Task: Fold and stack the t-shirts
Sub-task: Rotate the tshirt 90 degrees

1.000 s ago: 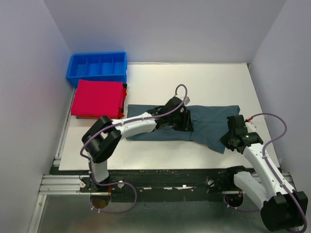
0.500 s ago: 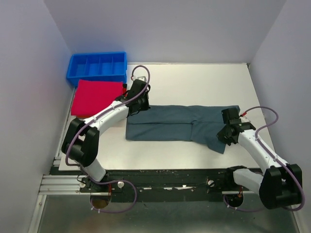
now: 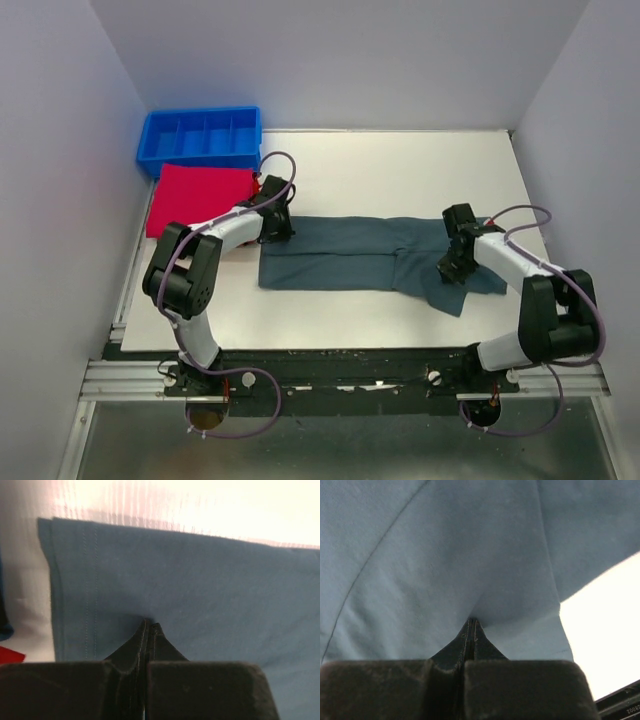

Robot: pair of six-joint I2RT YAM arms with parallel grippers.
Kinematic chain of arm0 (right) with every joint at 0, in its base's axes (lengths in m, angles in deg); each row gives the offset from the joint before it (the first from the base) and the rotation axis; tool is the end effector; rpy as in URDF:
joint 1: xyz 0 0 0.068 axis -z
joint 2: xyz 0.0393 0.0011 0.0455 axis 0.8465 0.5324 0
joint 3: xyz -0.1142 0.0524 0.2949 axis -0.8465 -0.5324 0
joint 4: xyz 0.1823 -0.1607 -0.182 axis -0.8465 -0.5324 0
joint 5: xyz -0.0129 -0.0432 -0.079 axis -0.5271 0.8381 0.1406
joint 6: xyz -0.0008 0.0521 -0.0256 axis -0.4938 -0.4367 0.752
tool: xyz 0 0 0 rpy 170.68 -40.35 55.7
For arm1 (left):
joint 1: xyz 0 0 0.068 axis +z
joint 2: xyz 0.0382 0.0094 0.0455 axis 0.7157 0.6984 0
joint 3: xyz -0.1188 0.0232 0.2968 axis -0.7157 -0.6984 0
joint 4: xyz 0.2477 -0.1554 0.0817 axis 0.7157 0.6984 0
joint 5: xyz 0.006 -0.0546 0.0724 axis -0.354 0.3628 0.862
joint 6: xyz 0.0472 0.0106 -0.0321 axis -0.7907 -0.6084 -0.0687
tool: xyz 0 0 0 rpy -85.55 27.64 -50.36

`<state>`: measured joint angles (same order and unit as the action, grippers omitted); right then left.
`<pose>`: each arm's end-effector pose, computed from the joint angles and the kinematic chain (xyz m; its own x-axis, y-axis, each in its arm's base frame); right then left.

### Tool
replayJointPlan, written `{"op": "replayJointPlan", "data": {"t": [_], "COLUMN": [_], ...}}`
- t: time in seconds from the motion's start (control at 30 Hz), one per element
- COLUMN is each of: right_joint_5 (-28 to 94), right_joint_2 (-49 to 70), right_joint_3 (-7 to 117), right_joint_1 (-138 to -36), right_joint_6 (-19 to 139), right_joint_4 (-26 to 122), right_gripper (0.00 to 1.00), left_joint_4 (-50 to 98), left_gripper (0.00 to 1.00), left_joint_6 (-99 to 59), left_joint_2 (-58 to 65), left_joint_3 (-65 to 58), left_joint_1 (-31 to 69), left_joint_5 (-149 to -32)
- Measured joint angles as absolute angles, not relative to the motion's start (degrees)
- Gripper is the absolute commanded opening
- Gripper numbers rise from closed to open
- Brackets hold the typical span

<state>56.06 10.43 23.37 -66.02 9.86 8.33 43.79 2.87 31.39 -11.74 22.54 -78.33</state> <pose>0.2629 0.0265 0.1863 -0.5888 0.7322 -0.3423 0.7667 0.6400 0.0502 0.3841 -0.1612 0.1878 -0.8333 -0.2649 -0.4852 -0.1453 0.9518 -0.2702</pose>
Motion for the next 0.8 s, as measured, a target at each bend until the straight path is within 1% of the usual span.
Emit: {"op": "replayJointPlan", "data": {"t": [0.1, 0.23, 0.47, 0.63, 0.8], "right_joint_5": [55.78, 56.0, 58.18, 58.9, 60.5], "right_joint_2": [15.61, 21.45, 28.84, 34.83, 42.76], "right_joint_3": [26.4, 32.35, 40.61, 48.35, 60.13], "right_joint_1": [-66.02, -66.06, -68.14, -69.1, -70.5], "right_joint_6": [10.06, 11.02, 12.62, 15.13, 19.04], "right_joint_4": [7.63, 4.07, -1.48, -3.32, -5.77], "right_gripper": [0.01, 0.01, 0.01, 0.01, 0.01], "left_joint_4": [41.89, 35.53, 27.4, 25.76, 26.77], "left_gripper": [0.0, 0.0, 0.0, 0.0, 0.0], "left_joint_6": [3.9, 5.39, 7.68, 10.02, 14.15], "left_joint_2": [31.46, 29.71, 23.79, 16.75, 8.66], "left_joint_3": [-14.12, -18.62, -28.59, -36.66, -43.96], "left_joint_1": [22.48, 22.78, 22.0, 17.73, 10.04], "left_joint_5": [-80.08, -82.83, -84.6, -84.36, -83.38]}}
